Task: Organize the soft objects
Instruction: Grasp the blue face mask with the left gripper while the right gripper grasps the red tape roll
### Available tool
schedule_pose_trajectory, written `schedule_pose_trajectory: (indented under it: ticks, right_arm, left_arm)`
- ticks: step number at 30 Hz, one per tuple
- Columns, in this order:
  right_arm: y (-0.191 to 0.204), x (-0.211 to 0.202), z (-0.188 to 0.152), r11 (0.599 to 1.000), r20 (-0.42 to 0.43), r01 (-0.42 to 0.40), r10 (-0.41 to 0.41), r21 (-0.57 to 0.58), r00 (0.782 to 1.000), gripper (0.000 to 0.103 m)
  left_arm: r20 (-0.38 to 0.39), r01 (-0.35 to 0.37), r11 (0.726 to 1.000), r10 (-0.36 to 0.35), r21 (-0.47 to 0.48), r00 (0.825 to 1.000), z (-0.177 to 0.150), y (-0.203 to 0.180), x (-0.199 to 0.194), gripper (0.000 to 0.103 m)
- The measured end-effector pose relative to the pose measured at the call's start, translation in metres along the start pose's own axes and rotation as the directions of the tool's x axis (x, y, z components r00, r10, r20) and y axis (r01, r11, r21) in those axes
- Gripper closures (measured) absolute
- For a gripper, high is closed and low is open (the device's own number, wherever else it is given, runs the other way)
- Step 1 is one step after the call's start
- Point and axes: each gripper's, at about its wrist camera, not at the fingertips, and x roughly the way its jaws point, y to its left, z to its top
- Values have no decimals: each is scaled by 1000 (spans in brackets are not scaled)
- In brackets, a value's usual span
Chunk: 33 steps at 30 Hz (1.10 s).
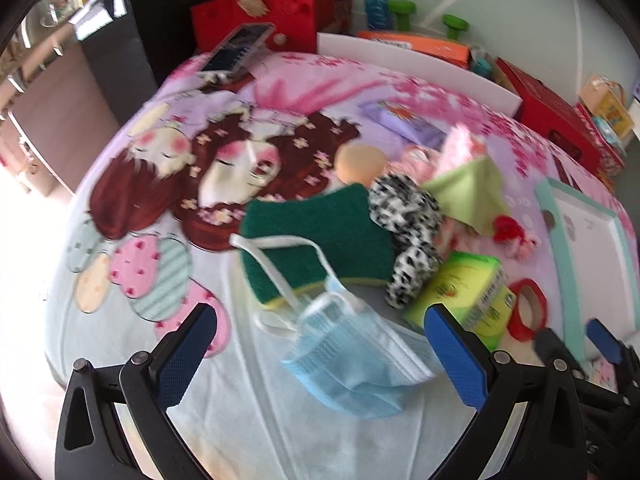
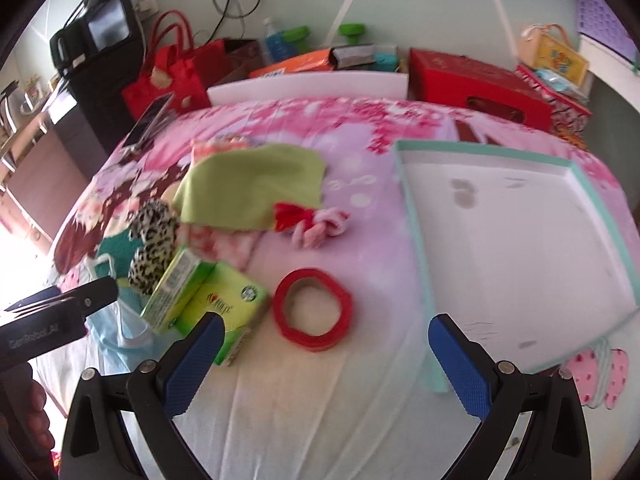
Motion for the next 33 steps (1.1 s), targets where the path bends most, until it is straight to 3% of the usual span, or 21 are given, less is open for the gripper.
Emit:
schedule_pose_trajectory:
  ticks: [9,13,15,26,33]
  right_arm:
    - [7,23,-8,1000,-74,-11,10,-4,997,0]
    - [12,30,-8,1000,-81,-17,15,-25,997,10]
    - [14,34,-8,999,-86,-18,15,-33,996,10]
    - [6,43,-4,998,-85,-61,62,20,994,19]
    - [6,42,-6,998,-80,-63,65,18,995,25]
  left_arm:
    - [-53,37,999,-36,9,998,-8,4,10,0]
    - [-67,38,999,-35,31,997,-11,5,13,1]
    - [-76,45,998,-41,39,996,-12,5,15,2]
    - [-162,121,992,-114,37,980,-17,3,35,44]
    - [-164,128,991,-120,40,979,-16,3,37,55]
